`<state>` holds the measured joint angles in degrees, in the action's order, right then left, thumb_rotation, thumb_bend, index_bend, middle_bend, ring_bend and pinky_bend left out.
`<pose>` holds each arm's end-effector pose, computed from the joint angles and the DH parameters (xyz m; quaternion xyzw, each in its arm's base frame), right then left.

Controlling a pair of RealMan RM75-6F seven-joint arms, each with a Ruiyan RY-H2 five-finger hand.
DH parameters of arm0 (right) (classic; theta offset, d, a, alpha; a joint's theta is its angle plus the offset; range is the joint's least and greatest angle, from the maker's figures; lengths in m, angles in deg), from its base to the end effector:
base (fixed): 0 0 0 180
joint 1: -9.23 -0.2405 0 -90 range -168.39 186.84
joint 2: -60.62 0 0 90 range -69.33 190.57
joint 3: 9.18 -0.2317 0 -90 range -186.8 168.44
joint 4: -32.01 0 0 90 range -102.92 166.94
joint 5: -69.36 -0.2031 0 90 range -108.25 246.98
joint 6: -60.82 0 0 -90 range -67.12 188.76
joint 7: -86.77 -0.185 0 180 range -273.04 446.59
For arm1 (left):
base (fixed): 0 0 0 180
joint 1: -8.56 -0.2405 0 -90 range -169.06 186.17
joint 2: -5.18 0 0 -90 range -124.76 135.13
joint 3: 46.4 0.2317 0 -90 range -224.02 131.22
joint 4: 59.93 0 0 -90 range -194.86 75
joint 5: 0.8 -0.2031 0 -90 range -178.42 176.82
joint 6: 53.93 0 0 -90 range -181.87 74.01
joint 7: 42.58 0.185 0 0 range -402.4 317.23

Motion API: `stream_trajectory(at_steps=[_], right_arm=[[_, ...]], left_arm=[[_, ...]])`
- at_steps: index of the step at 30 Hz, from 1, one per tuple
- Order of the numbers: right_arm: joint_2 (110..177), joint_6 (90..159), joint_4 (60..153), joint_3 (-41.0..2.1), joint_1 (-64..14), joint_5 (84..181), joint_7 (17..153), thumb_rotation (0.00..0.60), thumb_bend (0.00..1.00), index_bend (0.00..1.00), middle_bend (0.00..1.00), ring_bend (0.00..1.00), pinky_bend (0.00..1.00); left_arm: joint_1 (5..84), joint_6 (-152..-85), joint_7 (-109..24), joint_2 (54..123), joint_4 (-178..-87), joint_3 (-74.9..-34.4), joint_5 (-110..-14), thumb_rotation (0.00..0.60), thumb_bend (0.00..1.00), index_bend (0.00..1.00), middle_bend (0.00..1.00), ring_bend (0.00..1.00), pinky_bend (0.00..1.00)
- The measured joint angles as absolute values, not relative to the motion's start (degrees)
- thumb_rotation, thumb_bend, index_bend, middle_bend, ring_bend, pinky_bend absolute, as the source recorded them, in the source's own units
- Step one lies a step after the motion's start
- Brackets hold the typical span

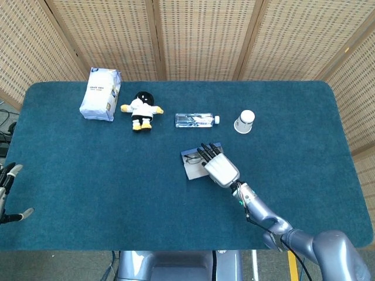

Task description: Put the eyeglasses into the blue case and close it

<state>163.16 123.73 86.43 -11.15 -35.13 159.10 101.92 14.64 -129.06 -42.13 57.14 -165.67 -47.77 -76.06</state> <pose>-0.1228 -0.3615 -0.0683 0.8235 -0.1246 0.3642 0.4167 -0.2963 0.2115 0.1720 -0.5735 -0.4840 -0.3099 0.5837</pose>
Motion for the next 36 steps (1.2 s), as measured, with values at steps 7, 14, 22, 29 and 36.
stream_trajectory(at_steps=[7, 14, 22, 29, 36], right_arm=[[153.8, 125.5, 101.7, -7.9, -32.1, 161.1, 106.2, 0.6, 0.54, 0.64, 0.16, 0.0, 0.13], [145.6, 127.9, 111.5, -3.9, -28.9, 165.5, 110.5, 0.6, 0.54, 0.64, 0.17, 0.0, 0.13], [145.7, 125.9, 111.3, -7.2, -30.1, 164.8, 112.1, 0.6, 0.54, 0.64, 0.17, 0.0, 0.13], [146.3, 119.2, 111.1, -10.1, -33.1, 161.2, 115.1, 0.6, 0.54, 0.64, 0.17, 0.0, 0.13], [146.8, 114.3, 111.8, -11.4, -34.8, 157.2, 120.0, 0.6, 0.54, 0.64, 0.17, 0.0, 0.13]], left_arm=[[14.7, -129.1, -42.0, 57.2, -165.9, -47.8, -76.0, 0.6, 0.14, 0.0, 0.0, 0.0, 0.0], [14.8, -128.7, -42.2, 57.0, -165.8, -47.7, -76.1, 0.6, 0.14, 0.0, 0.0, 0.0, 0.0], [14.8, -129.0, -41.7, 57.2, -166.0, -47.6, -76.3, 0.6, 0.14, 0.0, 0.0, 0.0, 0.0], [15.0, -128.6, -41.5, 57.3, -165.9, -47.7, -75.7, 0.6, 0.14, 0.0, 0.0, 0.0, 0.0], [14.9, -128.6, -41.9, 57.2, -165.8, -47.7, -75.7, 0.6, 0.14, 0.0, 0.0, 0.0, 0.0]])
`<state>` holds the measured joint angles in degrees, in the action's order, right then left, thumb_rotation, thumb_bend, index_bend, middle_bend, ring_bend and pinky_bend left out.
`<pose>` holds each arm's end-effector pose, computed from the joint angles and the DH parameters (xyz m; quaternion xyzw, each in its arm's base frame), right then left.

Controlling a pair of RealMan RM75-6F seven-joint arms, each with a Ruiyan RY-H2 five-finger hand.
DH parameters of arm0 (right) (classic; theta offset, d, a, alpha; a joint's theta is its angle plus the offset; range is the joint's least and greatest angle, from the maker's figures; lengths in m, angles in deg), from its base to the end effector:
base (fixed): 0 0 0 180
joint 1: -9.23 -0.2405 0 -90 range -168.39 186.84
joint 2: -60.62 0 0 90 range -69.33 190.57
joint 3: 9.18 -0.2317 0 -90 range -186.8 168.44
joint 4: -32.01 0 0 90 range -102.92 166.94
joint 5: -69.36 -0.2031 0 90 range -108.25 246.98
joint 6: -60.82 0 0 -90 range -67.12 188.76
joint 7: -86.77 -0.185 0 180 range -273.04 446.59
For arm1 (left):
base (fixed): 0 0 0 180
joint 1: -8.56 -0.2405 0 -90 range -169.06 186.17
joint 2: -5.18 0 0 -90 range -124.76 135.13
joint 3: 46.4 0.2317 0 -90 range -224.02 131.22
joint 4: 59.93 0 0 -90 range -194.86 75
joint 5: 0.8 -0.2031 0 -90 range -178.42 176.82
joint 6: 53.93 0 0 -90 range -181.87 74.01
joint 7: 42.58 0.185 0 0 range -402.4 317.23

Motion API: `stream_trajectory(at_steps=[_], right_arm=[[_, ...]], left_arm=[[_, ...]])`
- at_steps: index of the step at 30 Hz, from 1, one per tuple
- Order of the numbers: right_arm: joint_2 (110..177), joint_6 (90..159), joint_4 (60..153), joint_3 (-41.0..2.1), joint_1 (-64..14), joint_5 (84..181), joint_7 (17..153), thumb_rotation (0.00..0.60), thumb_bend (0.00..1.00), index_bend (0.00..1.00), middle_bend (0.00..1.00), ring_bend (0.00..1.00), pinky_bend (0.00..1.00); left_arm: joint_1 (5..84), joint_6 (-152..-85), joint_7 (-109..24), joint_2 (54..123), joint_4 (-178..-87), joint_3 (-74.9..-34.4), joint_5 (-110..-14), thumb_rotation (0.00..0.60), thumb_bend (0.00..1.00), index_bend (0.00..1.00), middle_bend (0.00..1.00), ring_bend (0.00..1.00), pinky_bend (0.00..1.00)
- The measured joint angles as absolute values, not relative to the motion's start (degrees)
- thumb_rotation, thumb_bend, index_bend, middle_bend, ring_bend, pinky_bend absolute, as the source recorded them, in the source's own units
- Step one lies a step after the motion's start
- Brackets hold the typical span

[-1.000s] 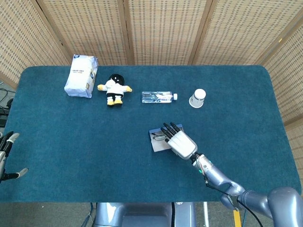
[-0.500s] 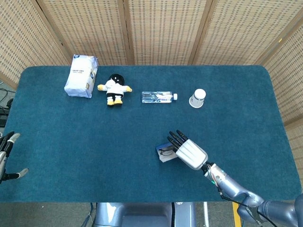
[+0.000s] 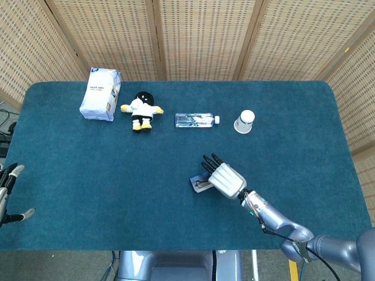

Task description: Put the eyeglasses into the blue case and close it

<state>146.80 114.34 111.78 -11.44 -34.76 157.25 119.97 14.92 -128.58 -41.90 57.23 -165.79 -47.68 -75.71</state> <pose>-0.1130 -0.3323 -0.0404 0.8747 -0.0604 0.2843 0.3878 -0.2965 0.2121 0.1700 -0.5746 -0.4868 -0.3072 0.5818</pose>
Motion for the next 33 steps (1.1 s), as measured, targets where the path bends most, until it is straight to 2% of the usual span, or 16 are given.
stream_trajectory(at_steps=[6, 8, 10, 15, 27, 33], right_arm=[[147.4, 113.5, 111.7, -12.1, -35.3, 156.0, 122.7, 0.6, 0.5, 0.61, 0.16, 0.0, 0.13], [147.8, 113.5, 111.5, -12.3, -35.5, 155.8, 123.0, 0.6, 0.45, 0.53, 0.15, 0.0, 0.13], [148.2, 113.5, 111.2, -12.5, -35.5, 155.4, 122.9, 0.6, 0.41, 0.4, 0.13, 0.0, 0.13], [148.9, 114.3, 110.7, -13.0, -35.5, 155.2, 122.0, 0.6, 0.39, 0.26, 0.09, 0.0, 0.13], [153.3, 115.7, 105.5, -15.0, -36.4, 154.5, 119.6, 0.6, 0.31, 0.23, 0.07, 0.0, 0.13], [155.7, 116.0, 103.3, -16.1, -37.2, 153.7, 119.5, 0.6, 0.31, 0.23, 0.06, 0.0, 0.13]], left_arm=[[14.9, -128.7, -41.9, 57.2, -165.7, -47.6, -75.9, 0.6, 0.14, 0.0, 0.0, 0.0, 0.0], [14.9, -128.7, -41.9, 57.3, -165.8, -47.6, -75.9, 0.6, 0.14, 0.0, 0.0, 0.0, 0.0], [14.9, -128.7, -42.0, 57.3, -165.8, -47.6, -75.9, 0.6, 0.14, 0.0, 0.0, 0.0, 0.0], [14.9, -128.7, -42.0, 57.2, -165.8, -47.6, -75.9, 0.6, 0.14, 0.0, 0.0, 0.0, 0.0], [14.9, -128.7, -42.0, 57.3, -165.8, -47.5, -76.1, 0.6, 0.14, 0.0, 0.0, 0.0, 0.0], [14.8, -128.8, -42.2, 57.2, -165.8, -47.5, -76.2, 0.6, 0.14, 0.0, 0.0, 0.0, 0.0]])
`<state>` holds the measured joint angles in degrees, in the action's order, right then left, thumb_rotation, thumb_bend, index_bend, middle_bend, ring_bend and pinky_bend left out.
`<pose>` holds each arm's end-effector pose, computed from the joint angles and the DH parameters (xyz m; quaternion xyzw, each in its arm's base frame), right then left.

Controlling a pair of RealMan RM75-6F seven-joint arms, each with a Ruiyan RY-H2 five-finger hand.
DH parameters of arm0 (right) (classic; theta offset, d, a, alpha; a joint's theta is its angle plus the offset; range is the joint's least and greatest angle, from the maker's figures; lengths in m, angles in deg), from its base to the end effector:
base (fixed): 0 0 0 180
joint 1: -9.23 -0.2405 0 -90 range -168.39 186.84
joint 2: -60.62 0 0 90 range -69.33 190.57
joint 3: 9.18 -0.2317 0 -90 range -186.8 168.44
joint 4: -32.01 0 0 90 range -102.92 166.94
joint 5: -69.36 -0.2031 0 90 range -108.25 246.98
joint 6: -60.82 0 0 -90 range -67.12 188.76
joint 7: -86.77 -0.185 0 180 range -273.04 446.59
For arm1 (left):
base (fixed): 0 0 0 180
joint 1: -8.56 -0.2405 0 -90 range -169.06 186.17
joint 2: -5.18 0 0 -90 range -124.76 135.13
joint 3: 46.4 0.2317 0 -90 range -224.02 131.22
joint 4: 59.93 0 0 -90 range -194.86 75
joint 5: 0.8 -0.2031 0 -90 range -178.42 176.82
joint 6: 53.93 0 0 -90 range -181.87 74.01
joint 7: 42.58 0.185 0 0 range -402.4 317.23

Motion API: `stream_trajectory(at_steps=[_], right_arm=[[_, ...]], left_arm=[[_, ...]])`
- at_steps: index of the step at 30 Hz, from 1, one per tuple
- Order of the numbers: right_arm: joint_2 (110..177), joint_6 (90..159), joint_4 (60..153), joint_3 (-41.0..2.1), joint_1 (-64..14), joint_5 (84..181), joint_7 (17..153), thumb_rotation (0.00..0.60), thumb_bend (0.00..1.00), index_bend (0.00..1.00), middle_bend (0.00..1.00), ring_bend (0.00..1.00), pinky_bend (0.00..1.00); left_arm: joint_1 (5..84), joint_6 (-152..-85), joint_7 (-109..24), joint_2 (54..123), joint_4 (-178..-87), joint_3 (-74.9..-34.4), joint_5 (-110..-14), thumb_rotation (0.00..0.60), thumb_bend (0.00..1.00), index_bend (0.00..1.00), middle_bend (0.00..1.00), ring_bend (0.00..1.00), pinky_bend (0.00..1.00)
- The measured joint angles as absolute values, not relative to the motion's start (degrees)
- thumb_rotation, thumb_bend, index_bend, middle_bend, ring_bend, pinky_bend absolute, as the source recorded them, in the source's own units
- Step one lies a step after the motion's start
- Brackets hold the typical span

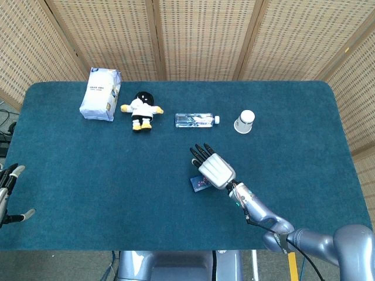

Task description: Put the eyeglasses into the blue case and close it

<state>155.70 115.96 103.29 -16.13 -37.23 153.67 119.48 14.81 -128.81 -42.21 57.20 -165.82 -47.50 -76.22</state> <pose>-0.0865 -0.3593 -0.0563 0.8429 -0.0811 0.3248 0.4213 -0.2955 0.2111 0.1697 -0.5755 -0.4866 -0.3095 0.5798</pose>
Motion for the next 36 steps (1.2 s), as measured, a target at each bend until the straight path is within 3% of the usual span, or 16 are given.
stream_trajectory(at_steps=[5, 10, 12, 20, 25, 36], right_arm=[[155.5, 117.0, 104.3, -16.5, -37.2, 153.7, 119.1, 0.6, 0.28, 0.23, 0.04, 0.0, 0.13], [153.2, 118.6, 108.4, -17.1, -36.8, 154.0, 117.7, 0.6, 0.12, 0.14, 0.0, 0.0, 0.13], [151.1, 118.6, 111.5, -17.2, -36.6, 153.9, 117.0, 0.6, 0.1, 0.13, 0.0, 0.0, 0.13], [142.0, 115.2, 119.7, -13.1, -35.5, 155.0, 114.6, 0.6, 0.09, 0.09, 0.0, 0.0, 0.12], [142.2, 111.7, 118.0, -11.5, -35.8, 155.0, 114.5, 0.6, 0.09, 0.0, 0.0, 0.0, 0.11], [146.1, 101.4, 111.6, -12.8, -40.3, 148.0, 114.8, 0.6, 0.11, 0.0, 0.0, 0.0, 0.11]], left_arm=[[14.8, -128.8, -42.4, 57.1, -165.8, -47.5, -76.2, 0.6, 0.14, 0.0, 0.0, 0.0, 0.0], [14.8, -128.8, -42.5, 57.0, -165.8, -47.5, -76.2, 0.6, 0.14, 0.0, 0.0, 0.0, 0.0], [14.8, -128.8, -42.5, 57.0, -165.8, -47.5, -76.2, 0.6, 0.14, 0.0, 0.0, 0.0, 0.0], [14.8, -128.8, -42.3, 57.1, -165.8, -47.4, -76.3, 0.6, 0.14, 0.0, 0.0, 0.0, 0.0], [14.9, -128.8, -41.6, 57.3, -165.9, -47.4, -76.4, 0.6, 0.14, 0.0, 0.0, 0.0, 0.0], [15.0, -128.6, -41.5, 57.5, -165.9, -47.7, -75.4, 0.6, 0.14, 0.0, 0.0, 0.0, 0.0]])
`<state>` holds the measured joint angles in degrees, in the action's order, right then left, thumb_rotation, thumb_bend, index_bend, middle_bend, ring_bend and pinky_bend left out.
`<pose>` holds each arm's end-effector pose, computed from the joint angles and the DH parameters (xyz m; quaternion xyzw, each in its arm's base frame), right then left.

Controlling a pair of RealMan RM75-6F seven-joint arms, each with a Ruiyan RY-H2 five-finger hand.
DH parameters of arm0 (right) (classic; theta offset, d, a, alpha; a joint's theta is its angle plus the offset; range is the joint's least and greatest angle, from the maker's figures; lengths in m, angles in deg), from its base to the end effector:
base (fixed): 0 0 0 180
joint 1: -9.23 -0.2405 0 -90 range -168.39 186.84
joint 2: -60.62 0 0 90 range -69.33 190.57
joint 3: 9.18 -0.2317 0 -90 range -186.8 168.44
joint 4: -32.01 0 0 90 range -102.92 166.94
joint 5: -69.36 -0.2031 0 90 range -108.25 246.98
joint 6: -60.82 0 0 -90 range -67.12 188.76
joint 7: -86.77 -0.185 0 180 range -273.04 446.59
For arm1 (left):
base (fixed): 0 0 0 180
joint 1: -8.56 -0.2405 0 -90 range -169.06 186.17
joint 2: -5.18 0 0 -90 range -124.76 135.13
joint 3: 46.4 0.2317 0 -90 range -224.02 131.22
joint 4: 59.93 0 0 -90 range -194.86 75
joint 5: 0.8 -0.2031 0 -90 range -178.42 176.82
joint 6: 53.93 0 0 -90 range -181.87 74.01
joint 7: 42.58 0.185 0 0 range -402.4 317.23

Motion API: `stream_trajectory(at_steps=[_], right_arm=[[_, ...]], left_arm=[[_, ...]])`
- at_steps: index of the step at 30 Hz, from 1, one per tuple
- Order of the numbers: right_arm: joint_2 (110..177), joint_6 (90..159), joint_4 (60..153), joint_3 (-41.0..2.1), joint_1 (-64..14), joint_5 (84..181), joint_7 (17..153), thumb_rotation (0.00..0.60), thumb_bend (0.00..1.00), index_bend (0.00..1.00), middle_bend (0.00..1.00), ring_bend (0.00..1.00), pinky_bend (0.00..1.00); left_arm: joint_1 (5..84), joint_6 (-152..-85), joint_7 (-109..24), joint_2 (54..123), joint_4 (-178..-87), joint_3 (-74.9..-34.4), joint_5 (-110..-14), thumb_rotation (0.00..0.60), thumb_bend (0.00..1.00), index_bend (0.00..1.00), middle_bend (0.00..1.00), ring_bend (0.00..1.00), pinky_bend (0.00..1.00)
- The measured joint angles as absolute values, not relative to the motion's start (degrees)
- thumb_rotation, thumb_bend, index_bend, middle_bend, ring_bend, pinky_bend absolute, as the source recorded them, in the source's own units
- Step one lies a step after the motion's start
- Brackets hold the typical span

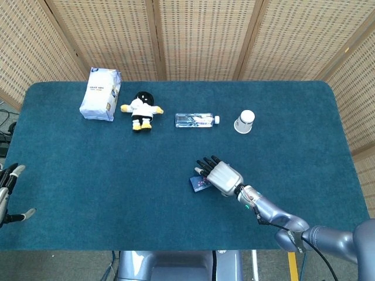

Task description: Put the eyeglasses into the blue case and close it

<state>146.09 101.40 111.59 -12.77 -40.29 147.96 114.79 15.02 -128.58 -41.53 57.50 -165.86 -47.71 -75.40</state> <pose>-0.1166 -0.3501 -0.0590 0.8987 -0.1484 0.2306 0.3422 -0.2963 0.2125 0.1687 -0.5740 -0.4874 -0.3067 0.5822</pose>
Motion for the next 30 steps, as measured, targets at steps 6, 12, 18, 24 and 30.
stream_trajectory(at_steps=[6, 12, 18, 24, 30], right_arm=[[148.4, 98.8, 108.8, -13.4, -41.9, 144.0, 115.3, 0.6, 0.13, 0.0, 0.07, 0.0, 0.11], [149.3, 98.7, 107.8, -13.9, -42.5, 142.2, 114.1, 0.6, 0.16, 0.12, 0.26, 0.0, 0.11], [149.7, 99.9, 107.3, -13.9, -42.4, 142.1, 113.5, 0.6, 0.24, 0.33, 0.43, 0.03, 0.11], [150.7, 102.2, 106.0, -13.4, -41.9, 143.8, 112.2, 0.6, 0.32, 0.45, 0.52, 0.11, 0.11], [150.9, 102.9, 105.6, -13.1, -41.8, 144.7, 111.1, 0.6, 0.3, 0.43, 0.44, 0.12, 0.11]], left_arm=[[15.1, -128.2, -42.0, 57.4, -165.6, -47.9, -74.9, 0.6, 0.14, 0.0, 0.0, 0.0, 0.0], [15.3, -128.0, -42.0, 57.4, -165.6, -47.9, -74.7, 0.6, 0.14, 0.0, 0.0, 0.0, 0.0], [15.2, -128.0, -41.8, 57.4, -165.7, -47.8, -74.9, 0.6, 0.15, 0.0, 0.0, 0.0, 0.0], [15.2, -128.1, -41.9, 57.4, -165.8, -47.8, -75.0, 0.6, 0.15, 0.0, 0.0, 0.0, 0.0], [15.2, -128.1, -42.0, 57.4, -165.8, -47.8, -75.1, 0.6, 0.15, 0.0, 0.0, 0.0, 0.0]])
